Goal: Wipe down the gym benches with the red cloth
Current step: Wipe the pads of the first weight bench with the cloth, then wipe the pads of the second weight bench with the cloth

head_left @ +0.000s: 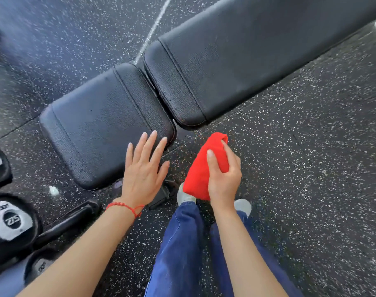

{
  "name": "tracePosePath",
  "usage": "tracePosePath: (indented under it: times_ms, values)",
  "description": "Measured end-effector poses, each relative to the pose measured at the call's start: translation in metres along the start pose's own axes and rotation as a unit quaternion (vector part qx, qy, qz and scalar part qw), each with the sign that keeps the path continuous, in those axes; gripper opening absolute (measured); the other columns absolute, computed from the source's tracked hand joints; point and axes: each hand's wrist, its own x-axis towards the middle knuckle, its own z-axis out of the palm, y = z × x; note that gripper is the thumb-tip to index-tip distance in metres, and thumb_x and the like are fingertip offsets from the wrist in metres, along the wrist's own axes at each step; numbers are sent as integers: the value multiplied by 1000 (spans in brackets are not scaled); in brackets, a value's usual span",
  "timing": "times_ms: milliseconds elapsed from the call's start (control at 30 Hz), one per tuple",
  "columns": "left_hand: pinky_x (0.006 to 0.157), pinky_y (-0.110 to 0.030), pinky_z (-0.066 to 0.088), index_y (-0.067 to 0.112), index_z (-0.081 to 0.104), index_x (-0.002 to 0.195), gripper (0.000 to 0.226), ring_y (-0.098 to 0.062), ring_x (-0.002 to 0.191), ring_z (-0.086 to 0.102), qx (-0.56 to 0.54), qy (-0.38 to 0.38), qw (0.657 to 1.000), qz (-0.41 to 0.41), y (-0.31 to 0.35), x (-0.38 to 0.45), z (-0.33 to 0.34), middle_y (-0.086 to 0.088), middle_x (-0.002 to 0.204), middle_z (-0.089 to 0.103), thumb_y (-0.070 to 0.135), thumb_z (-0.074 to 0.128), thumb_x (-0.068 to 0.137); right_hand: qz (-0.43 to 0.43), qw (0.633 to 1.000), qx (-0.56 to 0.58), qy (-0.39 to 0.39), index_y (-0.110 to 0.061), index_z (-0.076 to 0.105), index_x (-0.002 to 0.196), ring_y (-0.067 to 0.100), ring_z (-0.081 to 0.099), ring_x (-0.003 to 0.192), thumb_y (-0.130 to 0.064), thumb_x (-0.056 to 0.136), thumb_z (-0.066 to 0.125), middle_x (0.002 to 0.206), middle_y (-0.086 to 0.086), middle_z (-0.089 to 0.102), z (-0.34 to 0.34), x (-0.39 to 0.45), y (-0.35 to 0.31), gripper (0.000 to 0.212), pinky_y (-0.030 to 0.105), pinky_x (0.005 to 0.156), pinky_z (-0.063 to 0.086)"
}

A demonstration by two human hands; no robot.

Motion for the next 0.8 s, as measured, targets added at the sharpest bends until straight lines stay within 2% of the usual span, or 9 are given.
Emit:
tracePosePath:
  times_ms: [167, 400, 567, 700, 800]
  values:
    - [106, -56, 22, 14, 38, 139, 53, -30, 136, 25, 21, -18, 997, 76, 39, 15, -11, -13, 146, 37, 37, 37, 91, 9, 997, 25, 68, -32, 58, 111, 11, 55, 104, -25, 81, 68, 111, -1, 53, -59, 6, -10, 33, 38, 98, 43]
    - [107, -49, 18, 14, 40, 136, 52, -31, 134, 27, 38, -26, 983, 176, 124, 27, -19, -16, 143, 41, 37, 38, 90, 22, 991, 63, 118, -37, 55, 109, 8, 53, 102, -26, 82, 67, 110, -8, 50, -150, 5, -22, 31, 32, 95, 43]
    - [107, -51, 17, 13, 42, 137, 53, -29, 134, 26, 40, -41, 973, 222, 195, 22, -27, -15, 143, 41, 38, 37, 90, 31, 981, 90, 171, -36, 56, 109, 7, 54, 102, -25, 82, 67, 110, -10, 50, -220, -10, -17, 32, 31, 94, 43]
    - [105, -57, 25, 15, 38, 137, 53, -28, 134, 26, 44, -60, 963, 258, 249, 13, -35, -15, 142, 42, 39, 37, 89, 50, 968, 107, 223, -36, 55, 109, -7, 51, 97, -25, 82, 67, 111, -6, 50, -274, -28, -13, 32, 20, 90, 40]
    - [106, -54, 22, 15, 39, 136, 53, -27, 133, 27, 55, -69, 948, 305, 295, 5, -44, -14, 142, 43, 39, 37, 89, 56, 952, 122, 276, -33, 56, 109, -8, 50, 94, -21, 81, 68, 108, -5, 50, -316, -46, -13, 32, 10, 85, 38]
